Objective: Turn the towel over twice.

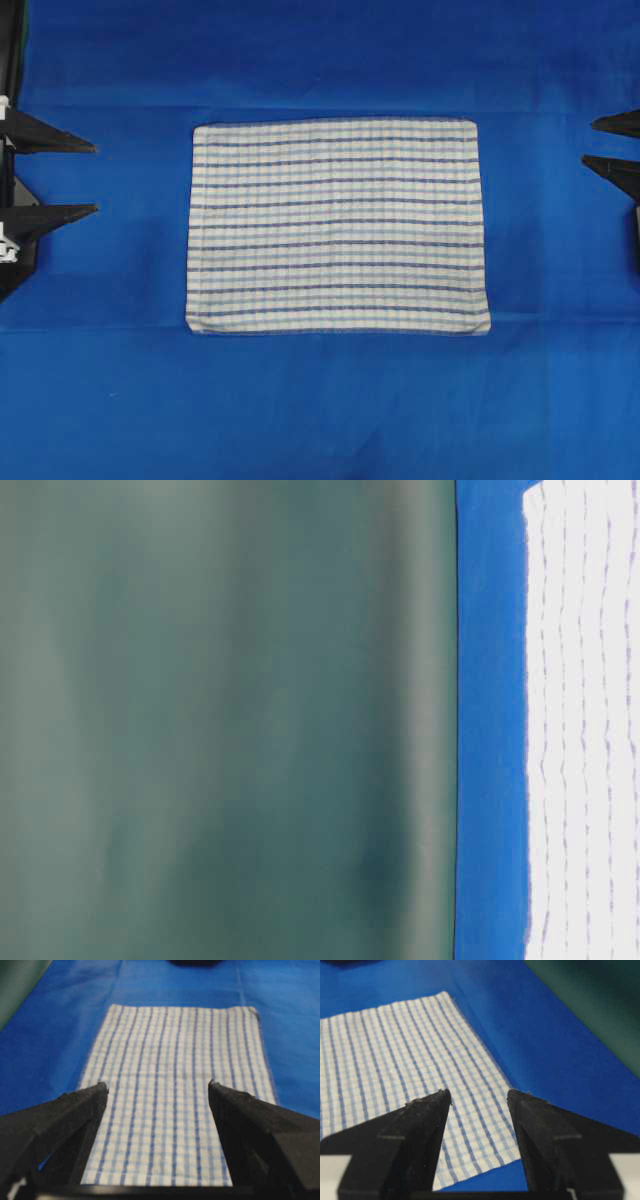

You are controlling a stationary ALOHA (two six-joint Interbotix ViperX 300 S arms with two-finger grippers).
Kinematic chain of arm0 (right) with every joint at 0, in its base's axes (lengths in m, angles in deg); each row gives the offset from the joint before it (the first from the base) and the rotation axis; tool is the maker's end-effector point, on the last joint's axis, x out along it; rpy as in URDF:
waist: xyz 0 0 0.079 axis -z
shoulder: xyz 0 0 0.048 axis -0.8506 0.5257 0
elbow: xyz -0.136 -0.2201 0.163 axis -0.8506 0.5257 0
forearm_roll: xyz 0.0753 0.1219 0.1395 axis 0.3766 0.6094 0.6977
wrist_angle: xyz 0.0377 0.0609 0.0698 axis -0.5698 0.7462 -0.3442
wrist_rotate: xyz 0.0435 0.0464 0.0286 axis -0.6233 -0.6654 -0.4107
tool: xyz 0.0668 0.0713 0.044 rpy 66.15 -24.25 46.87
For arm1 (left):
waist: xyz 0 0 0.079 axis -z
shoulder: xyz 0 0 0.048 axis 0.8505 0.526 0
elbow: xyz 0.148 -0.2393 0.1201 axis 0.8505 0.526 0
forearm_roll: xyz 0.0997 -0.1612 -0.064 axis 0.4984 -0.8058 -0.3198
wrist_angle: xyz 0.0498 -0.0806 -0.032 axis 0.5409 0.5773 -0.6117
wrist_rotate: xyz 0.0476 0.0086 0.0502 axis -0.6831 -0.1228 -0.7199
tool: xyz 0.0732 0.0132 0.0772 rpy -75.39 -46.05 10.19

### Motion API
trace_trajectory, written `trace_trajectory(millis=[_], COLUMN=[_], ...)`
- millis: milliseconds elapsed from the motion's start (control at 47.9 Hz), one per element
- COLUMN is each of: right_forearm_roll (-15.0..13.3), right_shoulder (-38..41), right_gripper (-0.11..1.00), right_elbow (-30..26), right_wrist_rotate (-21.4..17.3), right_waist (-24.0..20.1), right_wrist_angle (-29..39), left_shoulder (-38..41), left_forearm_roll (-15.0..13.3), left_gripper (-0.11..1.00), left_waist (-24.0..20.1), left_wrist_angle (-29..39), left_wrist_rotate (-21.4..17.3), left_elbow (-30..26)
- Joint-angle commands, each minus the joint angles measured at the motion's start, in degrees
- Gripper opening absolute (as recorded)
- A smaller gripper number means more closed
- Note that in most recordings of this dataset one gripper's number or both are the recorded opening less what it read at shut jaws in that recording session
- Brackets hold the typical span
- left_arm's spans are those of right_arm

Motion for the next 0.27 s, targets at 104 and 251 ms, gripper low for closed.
trace_trajectory(millis=[104, 251], right_forearm_roll=[-0.4, -0.4], right_shoulder=[0.7, 0.7], right_gripper=[0.57, 0.57], right_elbow=[-0.7, -0.6], right_wrist_rotate=[-0.1, -0.1], right_waist=[0.0, 0.0], right_wrist_angle=[0.0, 0.0], left_shoulder=[0.4, 0.4], left_forearm_roll=[-0.1, -0.1], left_gripper=[0.77, 0.77], left_waist=[-0.2, -0.2], left_wrist_angle=[-0.1, -0.1], left_wrist_rotate=[0.1, 0.1], left_elbow=[-0.6, -0.6])
